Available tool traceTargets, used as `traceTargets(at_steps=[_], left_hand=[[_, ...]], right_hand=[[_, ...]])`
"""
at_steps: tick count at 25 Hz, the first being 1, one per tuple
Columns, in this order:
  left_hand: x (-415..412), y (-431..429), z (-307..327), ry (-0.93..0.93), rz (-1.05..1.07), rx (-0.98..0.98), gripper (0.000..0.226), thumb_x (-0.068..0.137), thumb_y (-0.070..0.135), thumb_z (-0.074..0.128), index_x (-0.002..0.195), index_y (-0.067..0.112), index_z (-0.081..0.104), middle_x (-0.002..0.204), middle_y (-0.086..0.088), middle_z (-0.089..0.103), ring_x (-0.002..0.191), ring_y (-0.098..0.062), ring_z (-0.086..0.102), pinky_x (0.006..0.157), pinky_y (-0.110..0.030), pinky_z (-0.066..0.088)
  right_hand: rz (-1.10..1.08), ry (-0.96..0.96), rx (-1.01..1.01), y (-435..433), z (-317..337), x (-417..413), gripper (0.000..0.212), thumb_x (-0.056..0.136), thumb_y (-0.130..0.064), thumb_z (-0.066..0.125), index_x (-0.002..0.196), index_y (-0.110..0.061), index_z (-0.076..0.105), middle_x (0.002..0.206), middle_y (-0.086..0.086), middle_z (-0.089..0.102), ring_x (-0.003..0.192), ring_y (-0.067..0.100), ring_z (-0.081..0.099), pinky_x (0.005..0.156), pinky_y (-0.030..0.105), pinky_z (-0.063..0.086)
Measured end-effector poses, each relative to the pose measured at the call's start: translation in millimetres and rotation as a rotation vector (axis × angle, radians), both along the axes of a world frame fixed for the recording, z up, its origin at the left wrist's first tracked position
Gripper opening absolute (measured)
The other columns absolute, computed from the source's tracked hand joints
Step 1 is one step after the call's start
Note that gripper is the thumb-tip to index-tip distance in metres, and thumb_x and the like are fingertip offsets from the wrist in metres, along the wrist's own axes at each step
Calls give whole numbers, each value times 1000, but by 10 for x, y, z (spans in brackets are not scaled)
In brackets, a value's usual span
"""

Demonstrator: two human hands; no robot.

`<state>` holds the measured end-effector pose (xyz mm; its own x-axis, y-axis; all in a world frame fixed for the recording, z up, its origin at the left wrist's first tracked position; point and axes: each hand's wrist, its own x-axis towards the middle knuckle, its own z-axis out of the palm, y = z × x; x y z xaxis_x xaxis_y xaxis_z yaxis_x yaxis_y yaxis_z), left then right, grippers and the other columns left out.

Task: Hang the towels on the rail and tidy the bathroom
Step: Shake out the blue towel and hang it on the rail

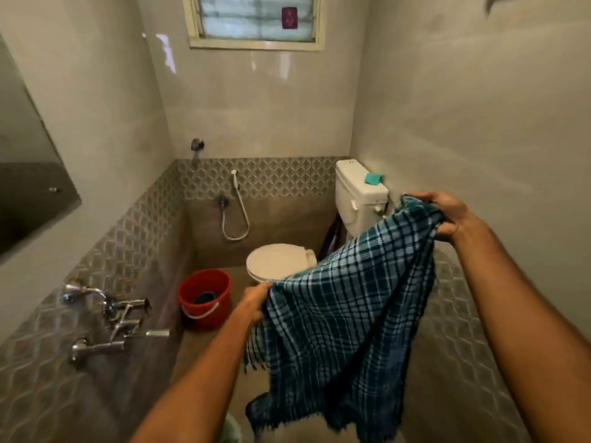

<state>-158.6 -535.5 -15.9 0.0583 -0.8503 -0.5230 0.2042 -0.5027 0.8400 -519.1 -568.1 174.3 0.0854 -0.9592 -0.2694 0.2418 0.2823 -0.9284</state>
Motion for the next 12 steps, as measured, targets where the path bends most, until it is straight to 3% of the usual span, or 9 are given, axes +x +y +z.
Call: traceTargets(at_steps=[2,4,5,6,8,10,11,12], left_hand=[[131,-134,-58,-431,3,-135,9,81,7,71,83,-1,67,92,-19,65,67,-15,66,66,-25,53],[333,-187,-3,-751,-33,-220,9,83,9,70,86,0,68,94,-21,68,82,-27,65,75,-33,52],[396,-201,68,-774,-54,-265,9,85,6,68,90,-1,69,96,-22,69,88,-30,63,79,-35,51],[448,-215,151,-737,-81,-334,7,86,1,65,90,-1,69,92,-21,69,89,-30,61,78,-33,52],[484,-228,476,-575,-27,-480,13,87,-2,62,98,3,68,81,-9,65,88,-23,57,67,-17,49],[611,-295,878,-303,154,-617,22,90,2,60,110,11,65,81,0,65,78,-17,62,61,-17,53],[717,-339,1077,-164,232,-677,21,91,4,58,107,17,65,82,0,66,71,-14,64,58,-21,56],[810,-360,1212,-89,262,-697,22,92,3,56,101,22,64,84,-1,68,66,-12,65,57,-24,57]], right_hand=[[-91,95,70,-28,-49,-67,33,95,-22,48,76,-7,70,66,7,70,58,20,67,63,31,58],[-130,270,183,30,-271,-154,23,95,-20,48,81,-7,61,61,8,67,51,21,64,58,31,56],[-116,359,229,94,-398,-184,19,96,-18,48,84,-8,58,58,8,66,47,21,63,53,29,56],[-96,407,248,148,-499,-223,15,96,-17,49,87,-9,57,57,9,66,45,21,63,47,28,56],[-119,343,200,165,-520,-350,16,97,-17,52,87,-8,62,59,9,70,48,22,68,45,30,57],[-200,-12,2,91,-462,-540,31,96,-27,54,78,-8,72,63,5,72,60,20,72,57,31,60],[-216,-189,-90,70,-473,-603,33,95,-33,56,83,-8,74,69,4,74,69,20,74,65,33,60],[-204,-227,-142,95,-570,-585,34,93,-38,60,98,-7,73,85,5,76,82,21,74,73,36,60]])
